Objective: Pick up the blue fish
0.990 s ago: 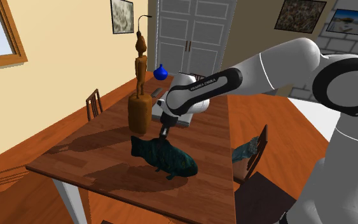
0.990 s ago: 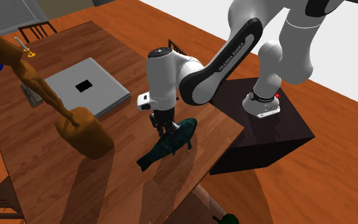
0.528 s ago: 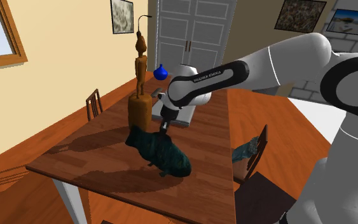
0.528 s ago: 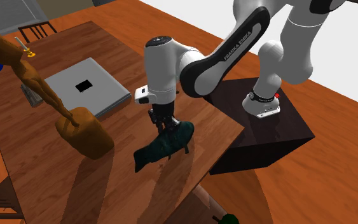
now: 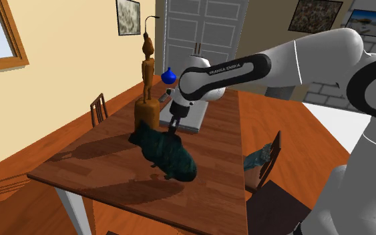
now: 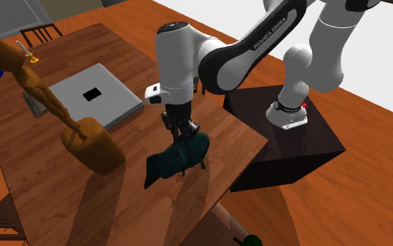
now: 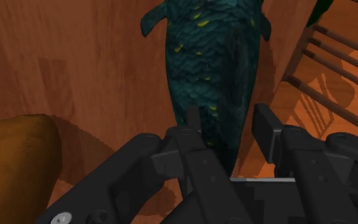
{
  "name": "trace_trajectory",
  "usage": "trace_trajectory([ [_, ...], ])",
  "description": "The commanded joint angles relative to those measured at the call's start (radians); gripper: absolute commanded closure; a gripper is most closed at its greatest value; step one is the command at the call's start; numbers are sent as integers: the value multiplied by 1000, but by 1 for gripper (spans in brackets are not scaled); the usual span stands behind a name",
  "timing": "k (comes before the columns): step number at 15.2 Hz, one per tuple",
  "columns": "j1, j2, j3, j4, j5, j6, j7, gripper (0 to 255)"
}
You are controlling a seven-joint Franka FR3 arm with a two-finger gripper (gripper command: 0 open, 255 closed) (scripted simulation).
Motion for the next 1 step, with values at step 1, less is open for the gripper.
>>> trace_trajectory([
  [1,0,-2,0,8,-1,-7,3,255],
])
